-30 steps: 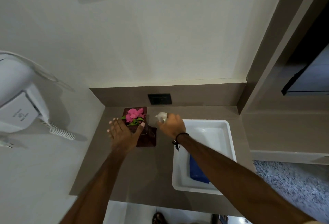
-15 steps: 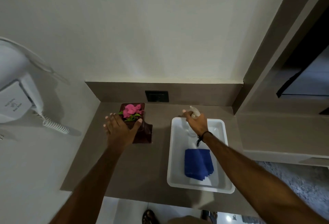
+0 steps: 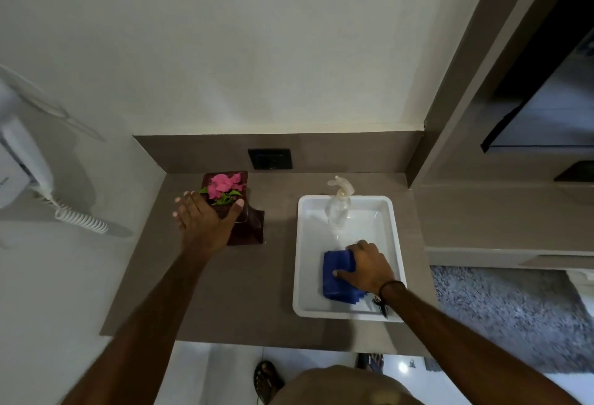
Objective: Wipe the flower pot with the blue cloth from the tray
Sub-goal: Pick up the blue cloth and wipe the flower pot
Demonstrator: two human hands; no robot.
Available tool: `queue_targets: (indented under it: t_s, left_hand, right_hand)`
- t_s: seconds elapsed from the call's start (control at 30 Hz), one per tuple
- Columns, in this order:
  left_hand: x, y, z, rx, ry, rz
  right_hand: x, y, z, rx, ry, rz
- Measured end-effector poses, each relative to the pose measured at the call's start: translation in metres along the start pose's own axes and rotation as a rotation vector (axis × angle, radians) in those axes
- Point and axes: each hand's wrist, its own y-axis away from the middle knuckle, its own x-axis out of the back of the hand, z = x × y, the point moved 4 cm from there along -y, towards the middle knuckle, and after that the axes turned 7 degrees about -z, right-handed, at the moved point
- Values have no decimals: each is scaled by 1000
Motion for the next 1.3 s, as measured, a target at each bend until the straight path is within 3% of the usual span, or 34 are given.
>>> queue_targets:
  t_s: [0.13,0.27,0.4,0.47,0.7,1.03,1.2,1.3]
  left_hand:
    - [0,1,1,5,-4,-6]
    - [0,1,1,13,-41,-13]
    - [0,-1,0,19,-45,-6]
    - [0,0,-1,25,-49,-9]
    - [-2,2,3,23,2,39]
    - [0,5,4,10,-25,8]
    - [0,6,3,0,-21,0]
    - [-1,3,2,6,-24,4]
  right_hand:
    - [2,-5,-6,-14,1,-110]
    - [9,-9,-7,-41,-269,-186]
    - [28,-12,-47,-68,-774,0]
    - [42,-20,-86,-34,-849,118]
    - [39,-41,-215,277,-802,121]
    - [-15,-73,-211,202,-549,-50]
    - [-10,-74,-210,135,-717,-144]
    - [10,-67,-217,199,-861,-87]
